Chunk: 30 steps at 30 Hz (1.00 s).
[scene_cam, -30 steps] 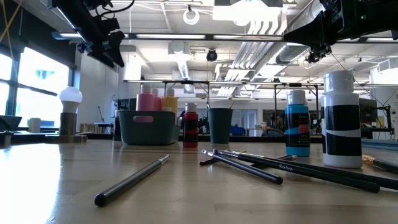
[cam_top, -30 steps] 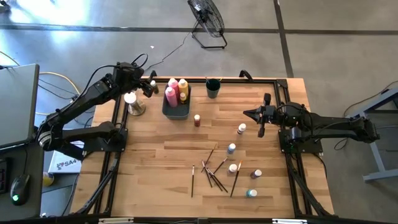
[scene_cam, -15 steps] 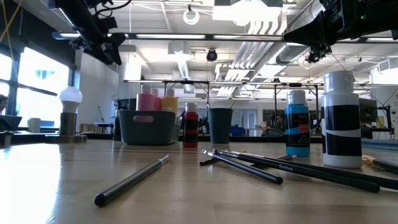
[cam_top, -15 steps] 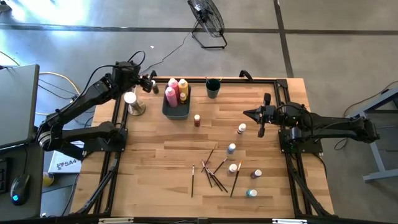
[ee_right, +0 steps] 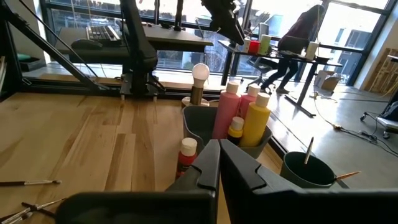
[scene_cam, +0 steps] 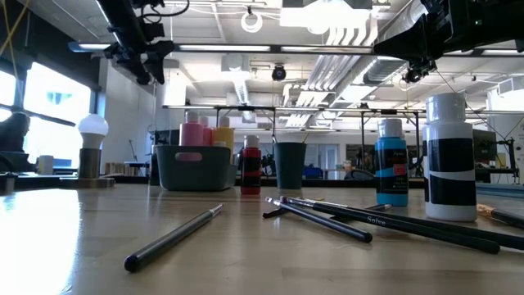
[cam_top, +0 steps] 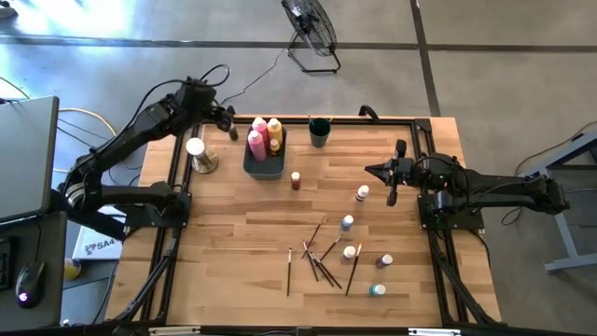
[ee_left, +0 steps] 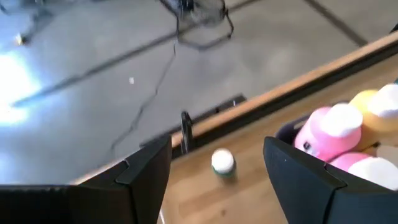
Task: Pick & Place Paint Supplies
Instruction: Put the small green paint bottle into the green bin
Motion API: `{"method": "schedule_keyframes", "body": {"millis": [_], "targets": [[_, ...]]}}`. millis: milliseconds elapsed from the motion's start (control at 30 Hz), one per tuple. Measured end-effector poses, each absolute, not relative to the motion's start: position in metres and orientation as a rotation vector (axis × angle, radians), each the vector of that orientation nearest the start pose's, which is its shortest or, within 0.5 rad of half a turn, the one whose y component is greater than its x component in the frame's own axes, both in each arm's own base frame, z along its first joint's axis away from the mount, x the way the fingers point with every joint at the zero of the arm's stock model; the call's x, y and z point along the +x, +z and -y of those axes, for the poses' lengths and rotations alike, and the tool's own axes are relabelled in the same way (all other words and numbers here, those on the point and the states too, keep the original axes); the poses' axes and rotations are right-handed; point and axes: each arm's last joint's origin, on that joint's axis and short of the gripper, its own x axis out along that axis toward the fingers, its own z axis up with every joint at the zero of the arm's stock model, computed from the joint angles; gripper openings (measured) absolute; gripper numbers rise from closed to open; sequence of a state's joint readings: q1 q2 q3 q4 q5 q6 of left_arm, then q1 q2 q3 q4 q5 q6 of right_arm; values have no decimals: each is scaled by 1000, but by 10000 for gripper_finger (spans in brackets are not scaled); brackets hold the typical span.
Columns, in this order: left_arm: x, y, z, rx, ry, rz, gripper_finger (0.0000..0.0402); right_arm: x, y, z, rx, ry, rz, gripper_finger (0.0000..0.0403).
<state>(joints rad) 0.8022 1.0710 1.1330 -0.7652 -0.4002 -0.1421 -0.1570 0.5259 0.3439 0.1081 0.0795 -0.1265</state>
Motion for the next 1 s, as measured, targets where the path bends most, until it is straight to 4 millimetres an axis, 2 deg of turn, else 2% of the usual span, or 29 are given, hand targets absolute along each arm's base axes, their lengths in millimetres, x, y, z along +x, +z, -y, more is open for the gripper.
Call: {"method": "schedule_keyframes", "body": {"millis": [133, 433, 733, 1000], "targets": [[129, 345, -172, -405, 1147, -724, 248, 138, 243, 24, -123, -231, -89, 4], [116, 312, -210, -642, 1041, -782, 248, 138, 243, 24, -122, -231, -89, 4], [127, 283, -232, -639, 1009, -843, 248, 138, 243, 24, -123, -231, -90, 4], [132, 269, -241, -658, 999, -868, 248, 138, 243, 24, -123, -231, -90, 4]]}}
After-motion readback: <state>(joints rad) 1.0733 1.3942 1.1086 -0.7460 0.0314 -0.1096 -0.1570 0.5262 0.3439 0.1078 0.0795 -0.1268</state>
